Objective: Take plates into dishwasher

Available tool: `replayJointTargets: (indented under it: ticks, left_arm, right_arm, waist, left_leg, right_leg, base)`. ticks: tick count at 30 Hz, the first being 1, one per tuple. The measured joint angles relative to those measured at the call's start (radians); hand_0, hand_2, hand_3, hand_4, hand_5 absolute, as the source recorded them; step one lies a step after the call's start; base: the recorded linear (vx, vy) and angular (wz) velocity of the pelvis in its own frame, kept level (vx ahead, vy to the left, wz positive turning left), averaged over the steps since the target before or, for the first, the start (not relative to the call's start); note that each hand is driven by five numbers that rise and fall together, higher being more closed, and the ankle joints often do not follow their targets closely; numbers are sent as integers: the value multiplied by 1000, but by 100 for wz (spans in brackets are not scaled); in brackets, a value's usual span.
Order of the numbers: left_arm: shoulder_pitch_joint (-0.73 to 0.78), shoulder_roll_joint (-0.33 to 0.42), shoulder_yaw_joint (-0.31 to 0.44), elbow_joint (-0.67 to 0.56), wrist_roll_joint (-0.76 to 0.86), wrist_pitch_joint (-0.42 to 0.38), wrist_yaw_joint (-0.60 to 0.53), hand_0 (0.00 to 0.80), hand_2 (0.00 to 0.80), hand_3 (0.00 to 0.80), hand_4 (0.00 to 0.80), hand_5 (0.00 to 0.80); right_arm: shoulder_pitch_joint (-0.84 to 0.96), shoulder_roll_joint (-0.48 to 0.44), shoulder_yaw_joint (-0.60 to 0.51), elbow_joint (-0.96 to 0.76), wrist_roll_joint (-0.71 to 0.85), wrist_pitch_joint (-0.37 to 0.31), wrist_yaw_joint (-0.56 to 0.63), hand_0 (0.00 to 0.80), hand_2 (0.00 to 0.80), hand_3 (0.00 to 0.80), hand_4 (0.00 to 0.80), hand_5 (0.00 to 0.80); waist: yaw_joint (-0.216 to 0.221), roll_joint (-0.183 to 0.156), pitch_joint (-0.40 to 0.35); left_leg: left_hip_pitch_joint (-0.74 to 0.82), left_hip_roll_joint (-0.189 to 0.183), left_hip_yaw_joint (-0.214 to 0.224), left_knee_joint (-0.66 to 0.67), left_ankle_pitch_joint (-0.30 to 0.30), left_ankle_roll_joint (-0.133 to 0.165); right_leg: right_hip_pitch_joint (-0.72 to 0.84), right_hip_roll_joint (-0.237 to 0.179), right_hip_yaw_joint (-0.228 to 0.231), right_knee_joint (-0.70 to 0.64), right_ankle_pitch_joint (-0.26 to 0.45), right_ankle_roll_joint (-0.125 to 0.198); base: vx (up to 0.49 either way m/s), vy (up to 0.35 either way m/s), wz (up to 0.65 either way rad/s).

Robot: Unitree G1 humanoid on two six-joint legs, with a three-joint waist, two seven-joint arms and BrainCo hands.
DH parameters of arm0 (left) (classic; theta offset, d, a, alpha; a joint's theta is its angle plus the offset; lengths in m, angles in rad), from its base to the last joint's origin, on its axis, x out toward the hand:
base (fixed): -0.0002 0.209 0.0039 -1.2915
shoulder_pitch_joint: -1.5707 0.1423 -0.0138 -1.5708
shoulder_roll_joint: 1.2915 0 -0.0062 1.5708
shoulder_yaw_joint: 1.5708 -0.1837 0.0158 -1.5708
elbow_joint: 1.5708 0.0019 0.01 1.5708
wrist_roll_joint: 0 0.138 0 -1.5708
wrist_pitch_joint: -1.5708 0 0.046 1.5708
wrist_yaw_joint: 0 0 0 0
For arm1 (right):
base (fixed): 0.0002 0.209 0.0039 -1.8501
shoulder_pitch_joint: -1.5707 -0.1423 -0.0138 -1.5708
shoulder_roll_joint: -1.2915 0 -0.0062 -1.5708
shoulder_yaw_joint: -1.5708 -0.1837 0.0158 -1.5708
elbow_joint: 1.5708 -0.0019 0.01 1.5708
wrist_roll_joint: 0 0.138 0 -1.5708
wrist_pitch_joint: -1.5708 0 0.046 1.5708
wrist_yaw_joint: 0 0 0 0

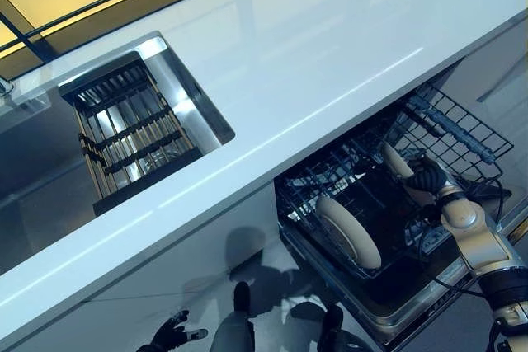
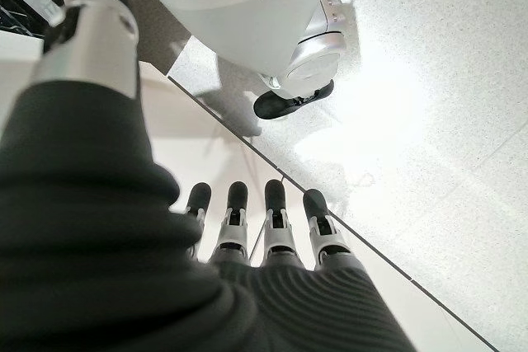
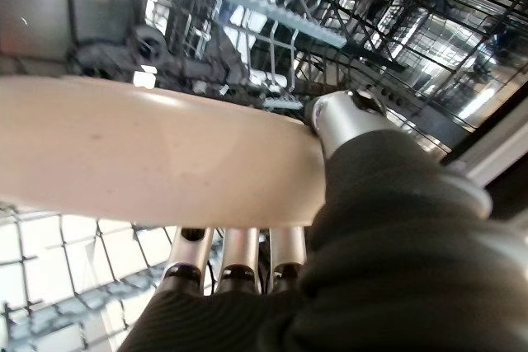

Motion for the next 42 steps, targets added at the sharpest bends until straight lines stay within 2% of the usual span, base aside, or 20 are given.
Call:
replayJointTargets:
  ticks: [17,25,34,42]
  left_arm:
    - [-23,0,-4,-3,2,2,-11,0,0,0,0,0]
    - [-35,2,-42,-19,2,2,-19,0,0,0,0,0]
    - [-36,2,-48,-28,1,2,-19,0,0,0,0,0]
    - [-36,3,-47,-29,0,2,-19,0,0,0,0,0]
  right_arm:
    - [-147,-14,122,129,-113,-10,8,800,800,800,800,800]
    - [-195,-28,170,207,-144,-4,1,800,800,800,800,800]
    - [-266,-39,212,349,-144,33,-22,800,800,800,800,800]
    - [-268,-43,231,349,-144,33,-32,800,800,800,800,800]
  waist:
    - [28,13,-1]
    - [50,26,-1]
    - [51,32,0]
    - [51,32,0]
  left_leg:
    - [-12,-6,-9,1,0,0]
    - [-17,-8,-20,2,0,0]
    - [-24,-21,-28,2,3,4]
    - [-33,-24,-29,2,6,7]
  right_leg:
    - [-5,-1,-10,-1,0,0]
    - [-1,-2,-21,-4,0,1]
    - [-6,-17,-30,6,-3,11]
    - [-16,-21,-32,13,-6,10]
  base:
    - [1,-1,1]
    - [-6,-1,3]
    - [-25,13,4]
    - [-2,1,0]
